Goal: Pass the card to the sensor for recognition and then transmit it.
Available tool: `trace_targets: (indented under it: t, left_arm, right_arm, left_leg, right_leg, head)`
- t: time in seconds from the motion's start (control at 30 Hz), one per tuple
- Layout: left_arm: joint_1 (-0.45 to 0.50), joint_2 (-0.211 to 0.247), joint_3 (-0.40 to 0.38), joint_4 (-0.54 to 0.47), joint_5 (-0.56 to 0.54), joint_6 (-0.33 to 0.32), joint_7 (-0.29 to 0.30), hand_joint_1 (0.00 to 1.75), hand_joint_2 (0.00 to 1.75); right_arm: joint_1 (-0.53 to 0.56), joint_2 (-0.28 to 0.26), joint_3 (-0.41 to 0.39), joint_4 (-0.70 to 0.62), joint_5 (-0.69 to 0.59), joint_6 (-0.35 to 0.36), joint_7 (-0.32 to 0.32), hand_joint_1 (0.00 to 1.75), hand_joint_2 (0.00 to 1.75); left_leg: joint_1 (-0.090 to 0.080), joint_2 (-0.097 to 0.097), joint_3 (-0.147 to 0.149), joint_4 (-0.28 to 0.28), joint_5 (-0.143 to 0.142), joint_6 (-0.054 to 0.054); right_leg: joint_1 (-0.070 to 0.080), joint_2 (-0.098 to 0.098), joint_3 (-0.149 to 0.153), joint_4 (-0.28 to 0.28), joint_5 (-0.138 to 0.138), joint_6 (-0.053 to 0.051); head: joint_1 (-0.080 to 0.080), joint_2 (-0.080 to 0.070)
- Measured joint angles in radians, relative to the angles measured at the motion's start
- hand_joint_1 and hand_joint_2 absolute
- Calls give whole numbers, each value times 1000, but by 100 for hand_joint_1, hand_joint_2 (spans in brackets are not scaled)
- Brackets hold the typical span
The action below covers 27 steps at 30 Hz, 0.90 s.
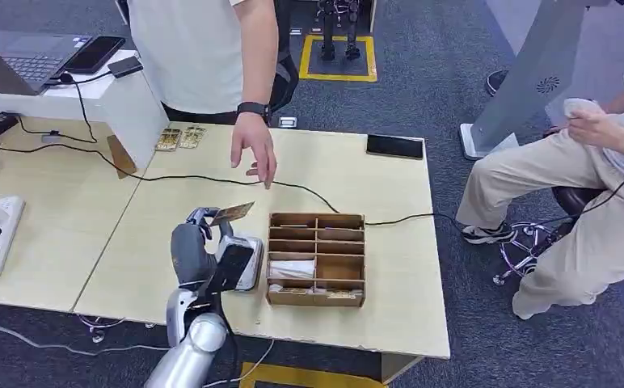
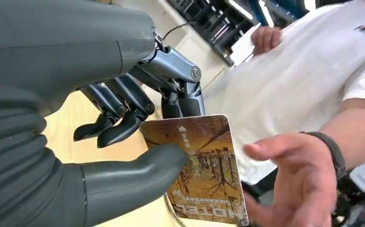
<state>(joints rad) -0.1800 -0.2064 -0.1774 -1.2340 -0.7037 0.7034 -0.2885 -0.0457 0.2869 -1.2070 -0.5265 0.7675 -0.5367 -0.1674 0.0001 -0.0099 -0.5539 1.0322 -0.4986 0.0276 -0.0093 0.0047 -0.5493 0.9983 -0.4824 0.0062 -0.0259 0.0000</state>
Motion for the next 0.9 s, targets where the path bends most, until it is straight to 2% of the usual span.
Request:
trace_targets:
  t: [0.1,0.17,0.37,0.4,0.43,0.7,0.8,0.9]
  left_arm:
    - [-35,2,0,-23,-33,0,29,175,175]
    - [-110,10,0,-19,-87,-1,74,175,175]
    - [-157,12,0,-8,-135,-1,81,175,175]
    - [-162,12,0,-5,-137,-1,81,96,175]
    - [-167,11,0,-2,-137,-1,81,0,175]
    - [-177,0,0,1,-148,-1,44,0,175]
    - [-174,-2,0,-1,-70,-17,7,0,175]
    - [-139,13,-29,-51,98,-81,-52,0,175]
  right_arm:
    - [-2,0,0,7,2,-6,-4,0,175]
    - [-10,-5,0,33,16,-15,-13,0,175]
    - [-19,-18,1,61,16,-20,-24,0,175]
    - [-21,-21,2,66,16,-22,-26,0,175]
    - [-22,-22,2,71,16,-26,-28,0,175]
    - [-24,-32,4,92,12,-36,-39,0,175]
    - [-24,-33,4,95,9,-37,-39,0,175]
    - [-22,-34,4,96,-5,-35,-39,0,175]
  left_leg:
    - [0,0,0,0,0,0]
    - [0,0,0,0,0,0]
    - [0,0,0,0,0,0]
    - [0,0,0,0,0,0]
    - [0,0,0,0,0,0]
    - [0,0,-1,0,0,0]
    - [0,0,-1,0,0,0]
    - [0,1,-1,0,0,0]
  right_leg:
    - [0,0,0,0,0,0]
    - [0,0,0,0,0,0]
    - [0,0,0,0,0,0]
    - [0,0,0,0,0,0]
    - [0,0,0,0,0,0]
    - [0,1,0,0,0,0]
    - [0,1,0,0,0,0]
    - [0,1,-1,0,0,0]
  head:
    - [0,0]
    - [0,0]
    - [0,0]
    - [0,0]
    - [0,0]
    - [0,0]
    - [0,0]
    - [0,0]
